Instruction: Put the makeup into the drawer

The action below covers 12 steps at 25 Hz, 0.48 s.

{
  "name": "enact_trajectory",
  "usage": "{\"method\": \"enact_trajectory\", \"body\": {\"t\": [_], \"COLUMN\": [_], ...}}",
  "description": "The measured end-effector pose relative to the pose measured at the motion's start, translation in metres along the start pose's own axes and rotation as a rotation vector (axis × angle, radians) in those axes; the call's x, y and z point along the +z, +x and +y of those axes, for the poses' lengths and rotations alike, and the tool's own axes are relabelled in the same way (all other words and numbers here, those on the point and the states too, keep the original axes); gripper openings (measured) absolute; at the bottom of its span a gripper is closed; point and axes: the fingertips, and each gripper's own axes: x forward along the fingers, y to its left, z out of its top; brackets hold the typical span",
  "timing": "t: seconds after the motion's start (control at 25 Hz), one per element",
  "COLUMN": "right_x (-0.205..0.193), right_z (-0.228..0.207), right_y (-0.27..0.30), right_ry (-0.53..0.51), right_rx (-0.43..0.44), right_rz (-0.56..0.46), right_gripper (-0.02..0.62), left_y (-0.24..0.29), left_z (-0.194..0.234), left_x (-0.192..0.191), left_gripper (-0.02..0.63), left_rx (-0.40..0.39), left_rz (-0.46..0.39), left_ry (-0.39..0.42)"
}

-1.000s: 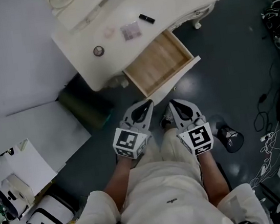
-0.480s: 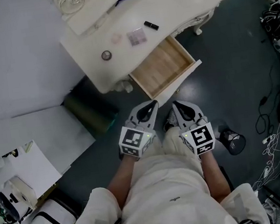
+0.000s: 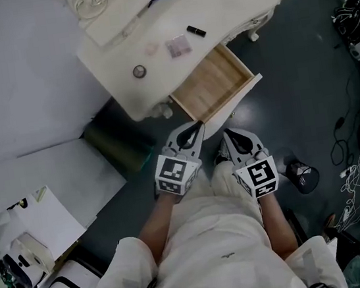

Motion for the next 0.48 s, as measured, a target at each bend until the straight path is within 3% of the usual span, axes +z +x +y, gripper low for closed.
{"method": "enact_trajectory", "body": {"t": [0.24, 0.48], "right_x": [0.0, 0.002], "right_z": [0.009, 0.02], "right_y": [0.013, 0.03], "right_ry": [0.021, 0.031], "right_rx": [-0.027, -0.053], "right_rz": [0.018, 0.045], "right_gripper": [0.012, 0.012], "left_y": [-0.001, -0.007], "left_z": [0.038, 0.093], "left_x": [-0.002, -0.004], "left_gripper": [0.011, 0.012], "left_rx": [0.019, 0.09], "left_rz": [0.019, 0.019], "left_ry": [-0.003, -0.014]}}
